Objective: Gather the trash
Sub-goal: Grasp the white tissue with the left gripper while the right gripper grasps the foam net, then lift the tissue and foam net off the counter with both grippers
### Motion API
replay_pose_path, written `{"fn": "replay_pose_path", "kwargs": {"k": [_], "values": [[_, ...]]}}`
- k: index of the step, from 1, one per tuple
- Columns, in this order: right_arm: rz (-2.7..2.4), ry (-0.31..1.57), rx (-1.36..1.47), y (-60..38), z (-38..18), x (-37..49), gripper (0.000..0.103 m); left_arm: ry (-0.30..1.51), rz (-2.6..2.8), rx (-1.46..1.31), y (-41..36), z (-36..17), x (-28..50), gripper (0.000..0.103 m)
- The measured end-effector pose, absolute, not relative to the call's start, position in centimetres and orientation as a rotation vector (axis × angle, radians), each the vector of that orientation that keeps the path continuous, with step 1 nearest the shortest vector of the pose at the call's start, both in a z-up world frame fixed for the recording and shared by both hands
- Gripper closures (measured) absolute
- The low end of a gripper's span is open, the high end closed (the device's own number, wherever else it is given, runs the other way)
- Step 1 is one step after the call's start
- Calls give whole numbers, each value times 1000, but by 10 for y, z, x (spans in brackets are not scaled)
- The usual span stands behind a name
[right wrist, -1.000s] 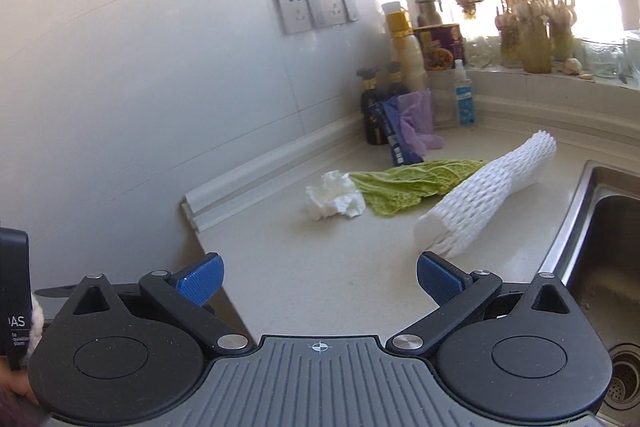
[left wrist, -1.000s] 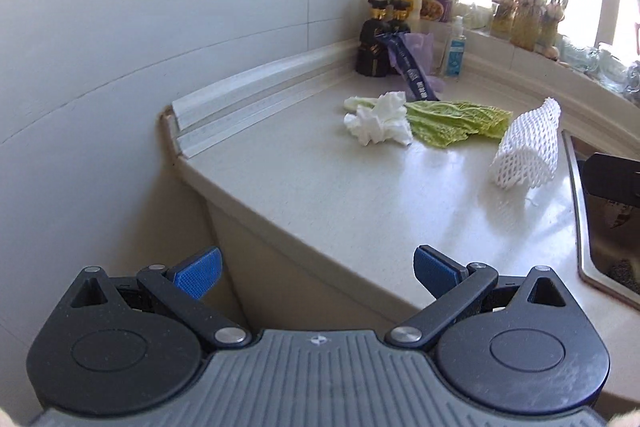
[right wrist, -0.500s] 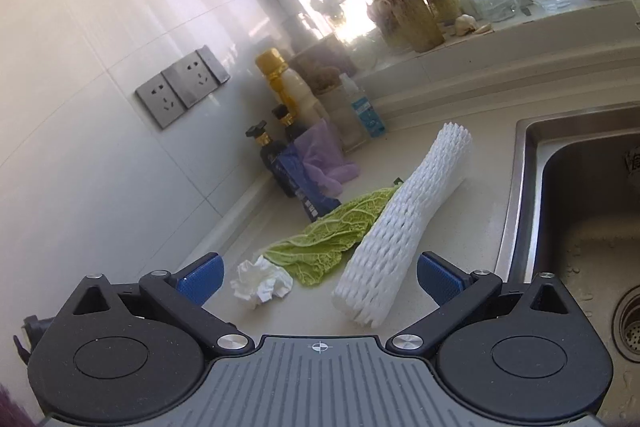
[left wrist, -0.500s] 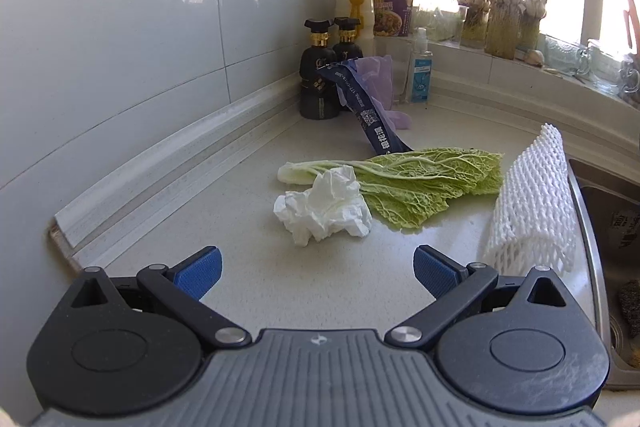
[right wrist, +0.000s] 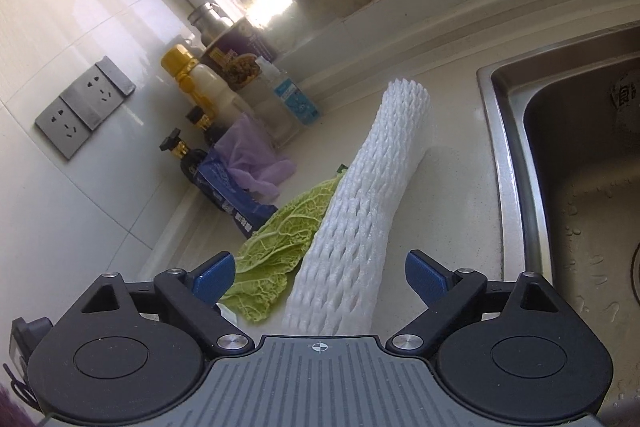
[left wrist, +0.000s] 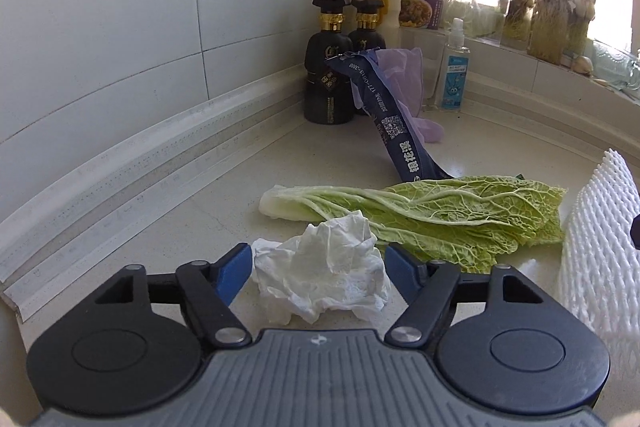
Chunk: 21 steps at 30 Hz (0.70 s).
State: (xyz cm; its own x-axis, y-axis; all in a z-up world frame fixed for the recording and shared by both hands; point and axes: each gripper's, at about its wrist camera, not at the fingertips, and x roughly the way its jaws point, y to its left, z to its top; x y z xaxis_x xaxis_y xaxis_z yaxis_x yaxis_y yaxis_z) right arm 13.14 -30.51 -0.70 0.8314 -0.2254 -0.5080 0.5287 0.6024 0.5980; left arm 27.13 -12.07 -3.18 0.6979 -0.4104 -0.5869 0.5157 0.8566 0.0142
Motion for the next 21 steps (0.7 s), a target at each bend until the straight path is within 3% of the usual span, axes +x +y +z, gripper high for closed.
{"fn": "replay_pose_path", "kwargs": {"k": [2,4,9,12,21], "values": [[-461,406,816,-306,-11,133,22,601,-518,176,-120,-33,272,44],[-467,406,825,-309,-13,135,33,602,-517,163,-120,-33,272,60],[-477,429,854,-315,-24,139,75,581,-512,176,-124,-32,266,75],[-482,429,861,-315,-28,140,90,575,-505,189,-128,-31,264,82],[-461,392,851,-310,-17,133,93,583,-509,206,-128,-24,256,89]]}}
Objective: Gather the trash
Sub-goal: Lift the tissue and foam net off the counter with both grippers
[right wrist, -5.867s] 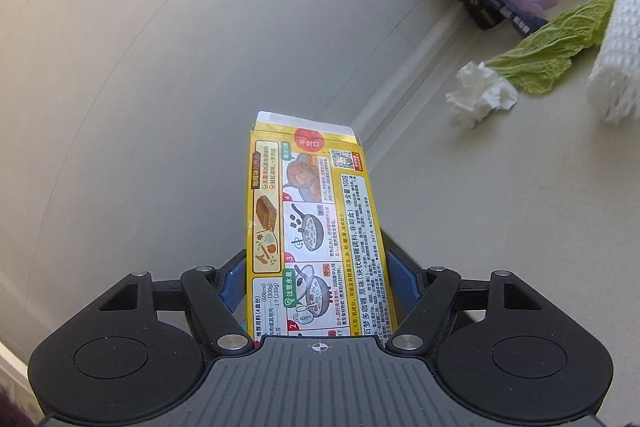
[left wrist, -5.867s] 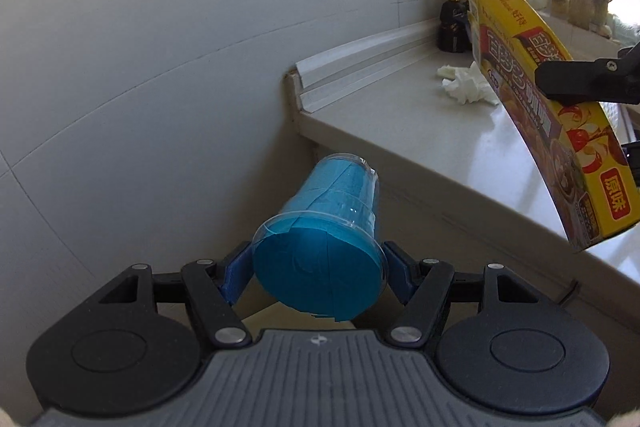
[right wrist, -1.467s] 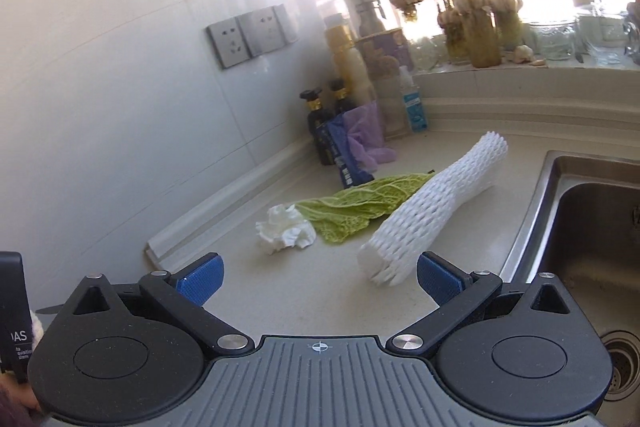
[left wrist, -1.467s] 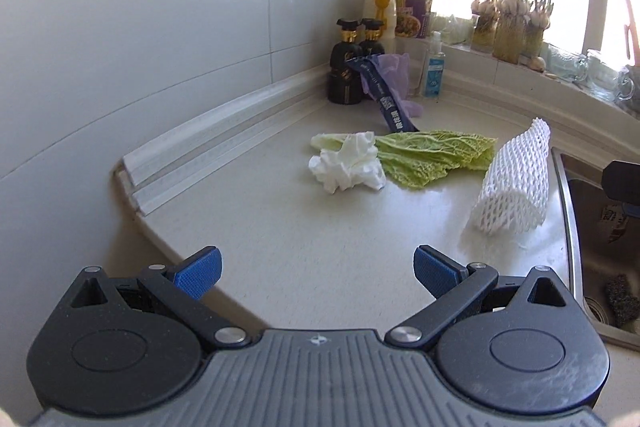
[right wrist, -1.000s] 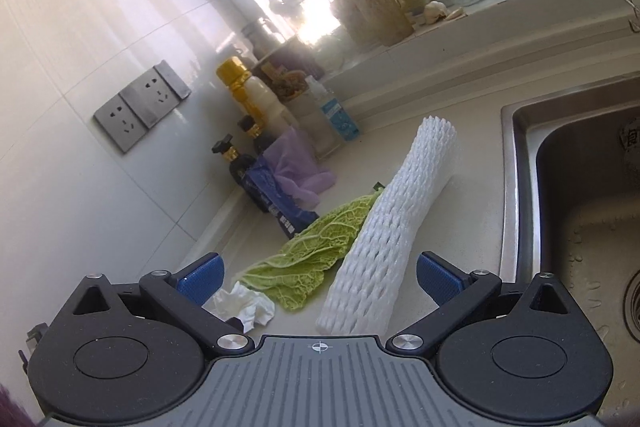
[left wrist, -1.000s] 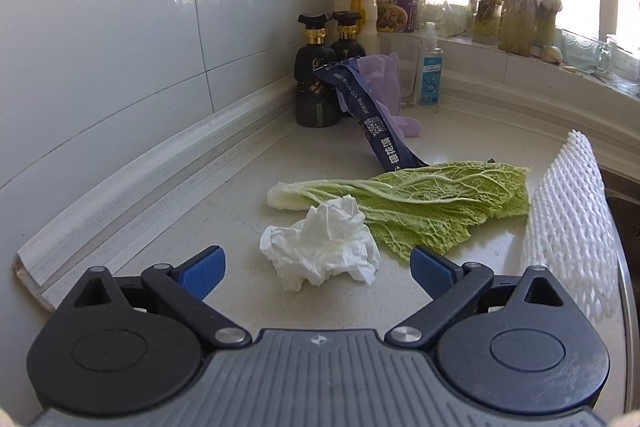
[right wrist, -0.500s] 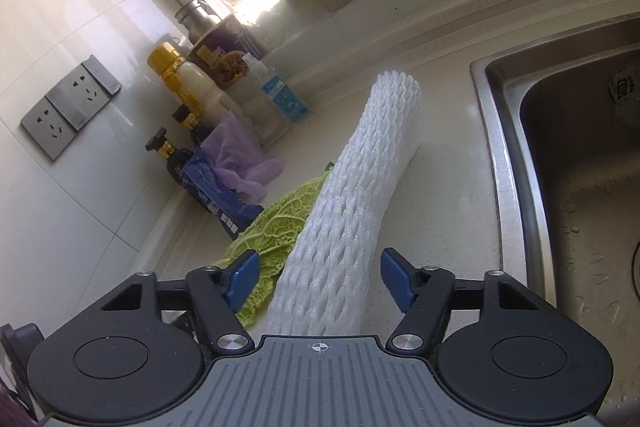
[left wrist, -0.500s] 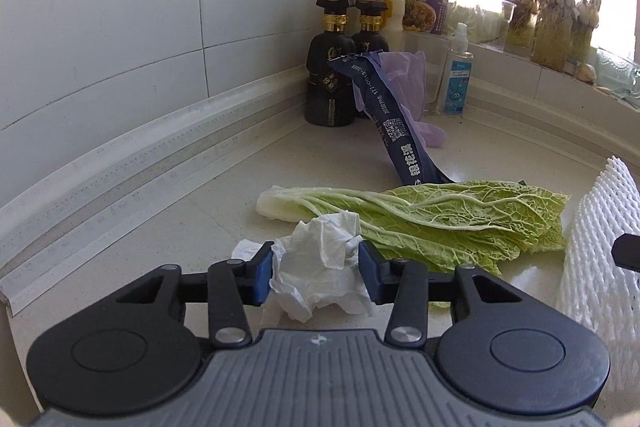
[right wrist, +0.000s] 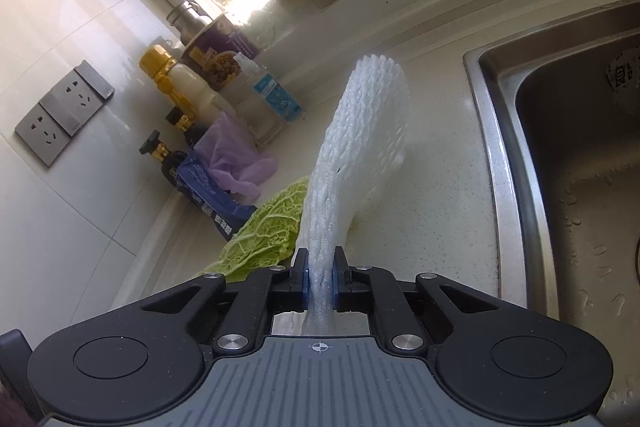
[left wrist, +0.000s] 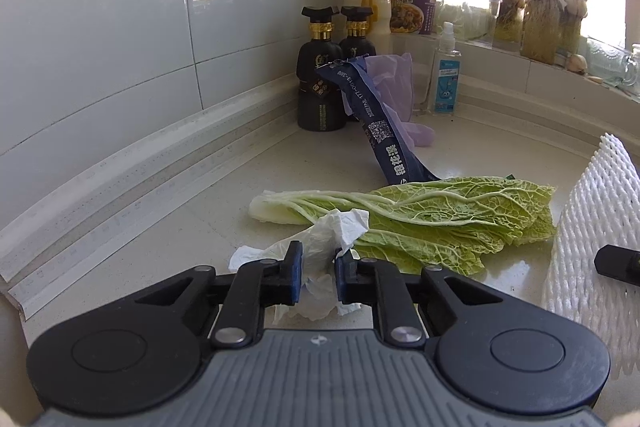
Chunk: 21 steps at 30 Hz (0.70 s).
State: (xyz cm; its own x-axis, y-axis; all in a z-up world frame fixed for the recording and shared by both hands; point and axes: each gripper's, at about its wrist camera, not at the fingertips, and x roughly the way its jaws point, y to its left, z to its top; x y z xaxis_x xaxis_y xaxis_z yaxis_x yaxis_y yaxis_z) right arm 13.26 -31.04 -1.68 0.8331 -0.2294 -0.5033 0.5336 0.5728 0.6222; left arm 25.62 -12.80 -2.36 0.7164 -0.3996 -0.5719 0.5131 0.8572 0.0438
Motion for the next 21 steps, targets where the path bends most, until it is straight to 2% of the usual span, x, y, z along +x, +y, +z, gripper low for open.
{"fn": "replay_pose_path", "kwargs": {"k": [21], "values": [[-366,316,815,-287,24,93,94,585,-516,195,-105,4,216,89]]}}
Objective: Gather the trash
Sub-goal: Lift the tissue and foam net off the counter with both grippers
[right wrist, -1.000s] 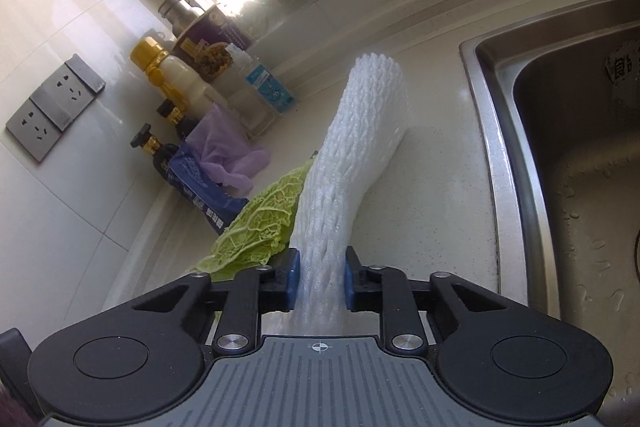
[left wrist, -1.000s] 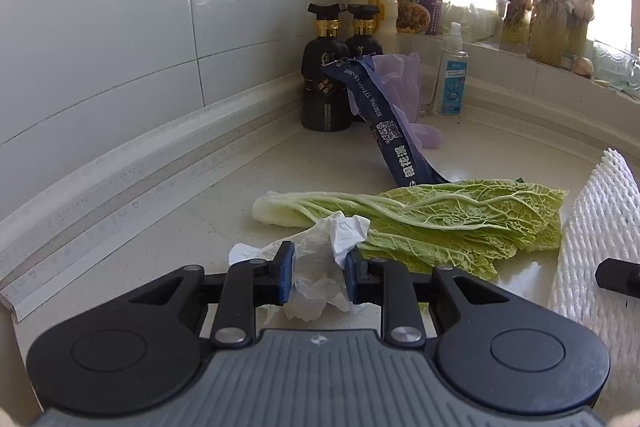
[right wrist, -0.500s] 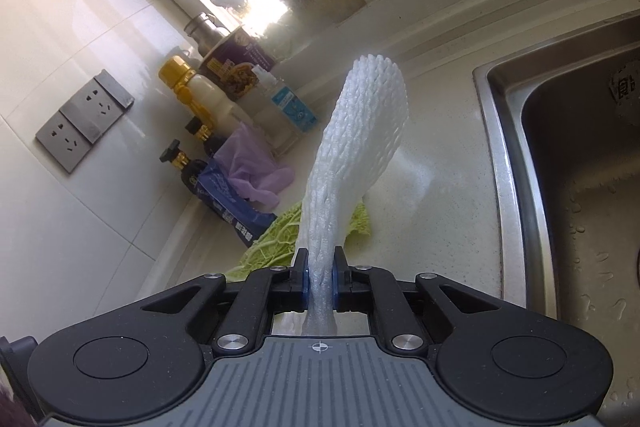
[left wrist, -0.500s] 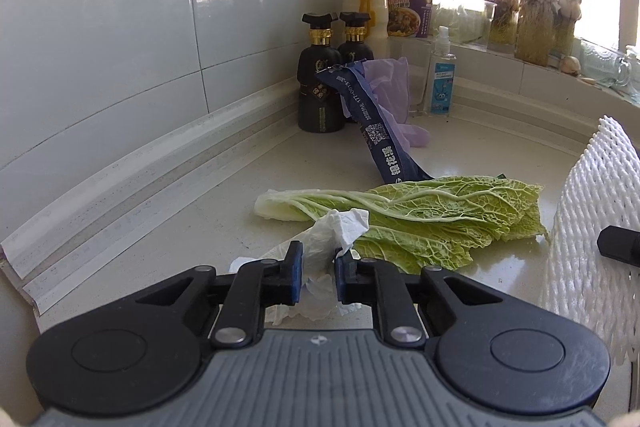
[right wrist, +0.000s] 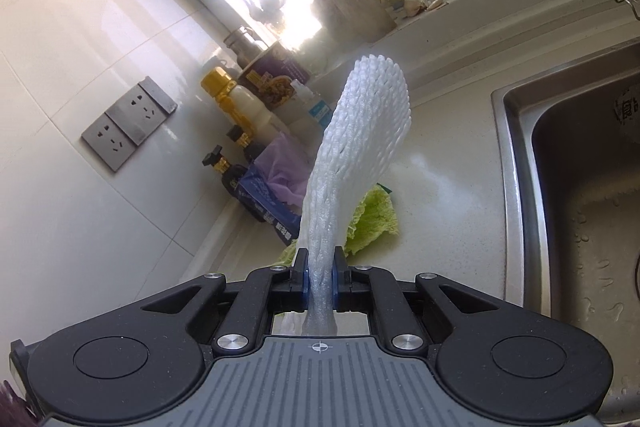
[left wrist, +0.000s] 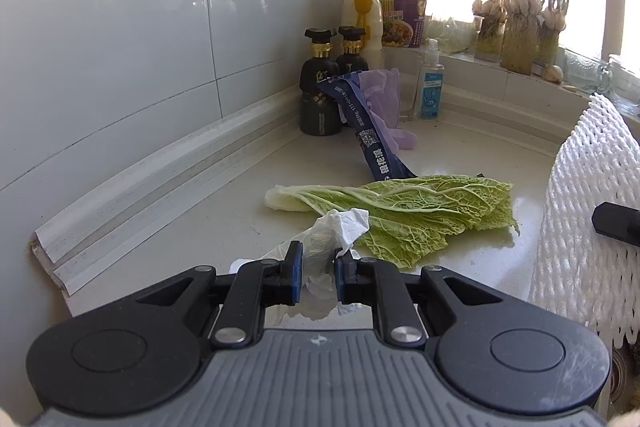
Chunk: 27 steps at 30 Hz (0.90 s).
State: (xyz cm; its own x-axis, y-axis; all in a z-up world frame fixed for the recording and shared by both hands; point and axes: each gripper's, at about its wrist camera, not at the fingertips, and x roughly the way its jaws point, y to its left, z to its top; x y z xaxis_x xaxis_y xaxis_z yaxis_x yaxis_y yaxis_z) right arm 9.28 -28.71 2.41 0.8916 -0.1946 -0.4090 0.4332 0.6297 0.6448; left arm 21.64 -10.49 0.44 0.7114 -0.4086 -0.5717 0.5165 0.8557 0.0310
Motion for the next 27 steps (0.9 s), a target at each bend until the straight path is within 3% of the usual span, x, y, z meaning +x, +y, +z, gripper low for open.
{"fn": "replay_pose_path", "kwargs": {"k": [27], "values": [[-211,323,773,-249,39,66,93,578,-553,136,-65,27,171,89]]}}
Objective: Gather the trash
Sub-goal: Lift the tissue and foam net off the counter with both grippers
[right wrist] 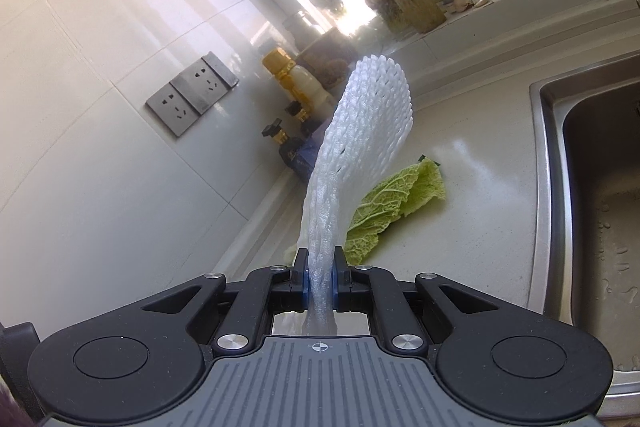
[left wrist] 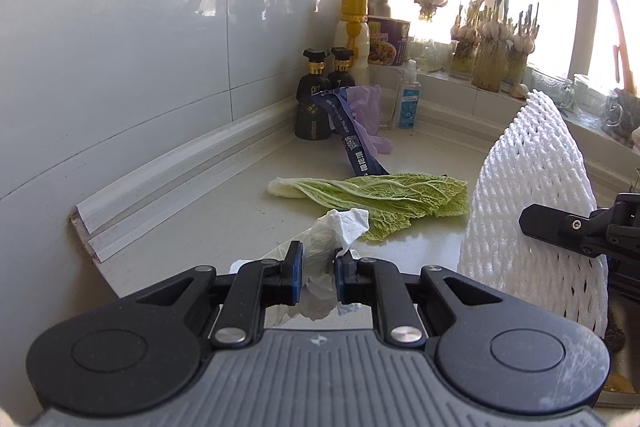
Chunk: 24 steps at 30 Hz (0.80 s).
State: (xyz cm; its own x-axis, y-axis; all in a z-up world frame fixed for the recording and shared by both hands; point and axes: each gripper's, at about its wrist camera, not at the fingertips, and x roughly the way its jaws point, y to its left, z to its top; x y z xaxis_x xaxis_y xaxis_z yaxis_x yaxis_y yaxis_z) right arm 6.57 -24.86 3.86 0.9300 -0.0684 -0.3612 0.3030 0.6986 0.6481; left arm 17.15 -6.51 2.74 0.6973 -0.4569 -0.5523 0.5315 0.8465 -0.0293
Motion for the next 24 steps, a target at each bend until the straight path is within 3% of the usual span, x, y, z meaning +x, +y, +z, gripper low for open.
{"fn": "replay_pose_path", "kwargs": {"k": [24], "values": [[215,404,656,-150,30,76,93,618,-424,68,46,14,158,89]]}}
